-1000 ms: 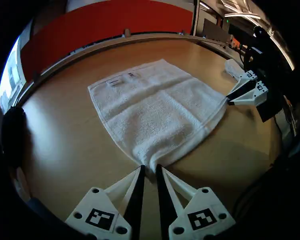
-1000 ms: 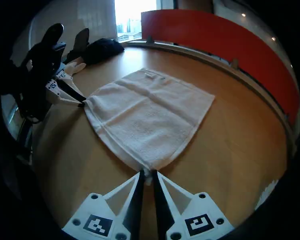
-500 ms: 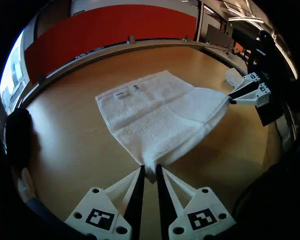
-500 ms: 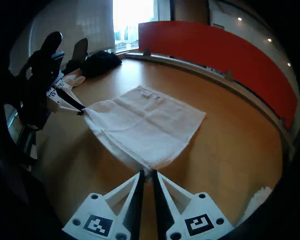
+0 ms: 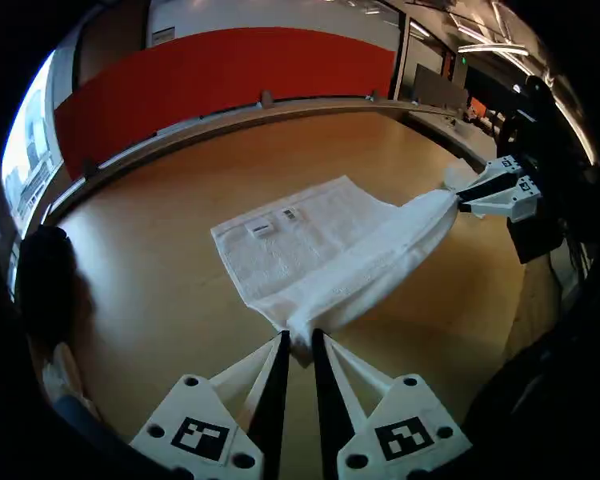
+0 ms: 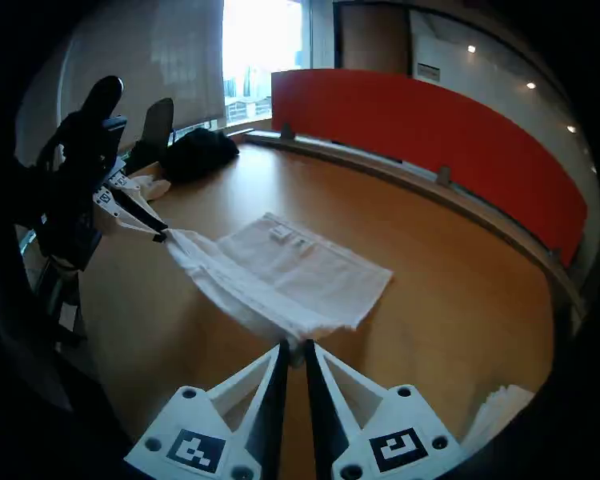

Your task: Fold towel

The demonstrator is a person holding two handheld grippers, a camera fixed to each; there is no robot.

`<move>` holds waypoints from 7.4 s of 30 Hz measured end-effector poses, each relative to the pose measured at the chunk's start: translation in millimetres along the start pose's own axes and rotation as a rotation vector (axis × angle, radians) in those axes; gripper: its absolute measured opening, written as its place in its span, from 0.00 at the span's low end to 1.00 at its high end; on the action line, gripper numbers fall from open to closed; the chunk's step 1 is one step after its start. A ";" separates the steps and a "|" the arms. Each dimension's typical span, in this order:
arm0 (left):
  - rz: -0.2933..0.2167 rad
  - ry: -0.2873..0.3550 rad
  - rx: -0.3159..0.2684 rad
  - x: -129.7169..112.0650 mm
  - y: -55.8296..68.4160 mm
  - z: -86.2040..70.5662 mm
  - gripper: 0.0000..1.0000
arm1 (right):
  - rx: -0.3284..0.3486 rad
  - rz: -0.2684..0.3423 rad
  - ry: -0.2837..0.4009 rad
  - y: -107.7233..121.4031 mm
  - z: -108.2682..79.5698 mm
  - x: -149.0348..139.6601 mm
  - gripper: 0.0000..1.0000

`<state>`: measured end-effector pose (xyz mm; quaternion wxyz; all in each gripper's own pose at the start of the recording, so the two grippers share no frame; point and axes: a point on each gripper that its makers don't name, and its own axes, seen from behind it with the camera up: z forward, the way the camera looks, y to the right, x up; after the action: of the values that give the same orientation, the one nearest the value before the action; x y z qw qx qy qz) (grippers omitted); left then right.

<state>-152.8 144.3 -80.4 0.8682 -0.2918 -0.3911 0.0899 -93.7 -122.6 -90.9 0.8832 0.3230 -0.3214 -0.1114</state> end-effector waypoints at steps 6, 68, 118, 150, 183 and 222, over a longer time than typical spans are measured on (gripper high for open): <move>-0.011 -0.004 -0.006 4.0 4.0 -13.1 0.20 | 0.004 -0.005 0.016 -3.8 -12.0 12.2 0.16; -0.074 -0.056 -0.030 10.1 9.0 -24.9 0.20 | 0.049 0.004 -0.051 -4.4 -16.5 13.5 0.16; 0.005 -0.106 0.082 2.9 -43.9 89.7 0.30 | -0.044 0.114 -0.157 46.6 78.5 -37.0 0.19; 0.020 -0.071 0.179 17.0 -76.2 82.3 0.93 | -0.184 0.078 -0.127 84.9 85.6 -24.0 0.95; -0.100 -0.063 0.182 -32.5 -39.9 36.9 0.93 | -0.163 0.120 -0.124 43.8 31.5 -57.1 0.96; -0.300 0.037 0.335 -79.7 -52.7 -29.0 0.93 | -0.010 -0.012 -0.197 16.6 45.6 -71.5 0.94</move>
<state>-189.4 58.2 -115.1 0.9153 -0.0836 -0.3936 0.0181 -178.0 -103.7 -89.0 0.8482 0.3080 -0.4041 -0.1497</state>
